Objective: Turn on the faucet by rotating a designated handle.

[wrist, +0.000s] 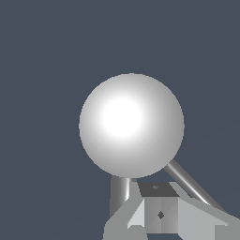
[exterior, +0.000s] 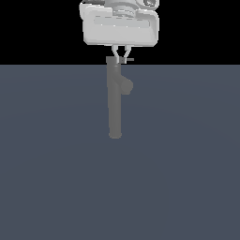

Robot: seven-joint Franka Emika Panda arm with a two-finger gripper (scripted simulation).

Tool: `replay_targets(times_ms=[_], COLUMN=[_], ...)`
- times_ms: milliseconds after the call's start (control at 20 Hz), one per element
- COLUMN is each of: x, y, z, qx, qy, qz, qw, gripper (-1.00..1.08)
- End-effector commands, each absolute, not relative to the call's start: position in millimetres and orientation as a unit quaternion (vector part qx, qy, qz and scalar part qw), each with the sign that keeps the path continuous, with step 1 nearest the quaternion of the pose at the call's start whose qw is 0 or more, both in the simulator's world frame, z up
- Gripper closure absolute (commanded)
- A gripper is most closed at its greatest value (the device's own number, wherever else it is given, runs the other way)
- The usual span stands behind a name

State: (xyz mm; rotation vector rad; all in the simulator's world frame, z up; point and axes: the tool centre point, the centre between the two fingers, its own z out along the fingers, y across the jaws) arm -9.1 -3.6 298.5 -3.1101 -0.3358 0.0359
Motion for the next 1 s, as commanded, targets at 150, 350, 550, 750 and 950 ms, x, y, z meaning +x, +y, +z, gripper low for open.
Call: replay_targets(times_ms=[150, 350, 550, 750, 950], x=[1, 15, 28, 40, 49], y=[-9, -17, -24, -32, -37], z=[299, 299, 299, 300, 300], qx=[-0.995, -0.995, -0.996, -0.996, -0.996], qy=[-0.103, -0.099, -0.094, -0.089, -0.086], qz=[0.009, 0.007, 0.005, 0.002, 0.001], qw=[0.005, 0.004, 0.003, 0.001, 0.000], gripper=[1.08, 1.08, 1.08, 1.08, 1.08])
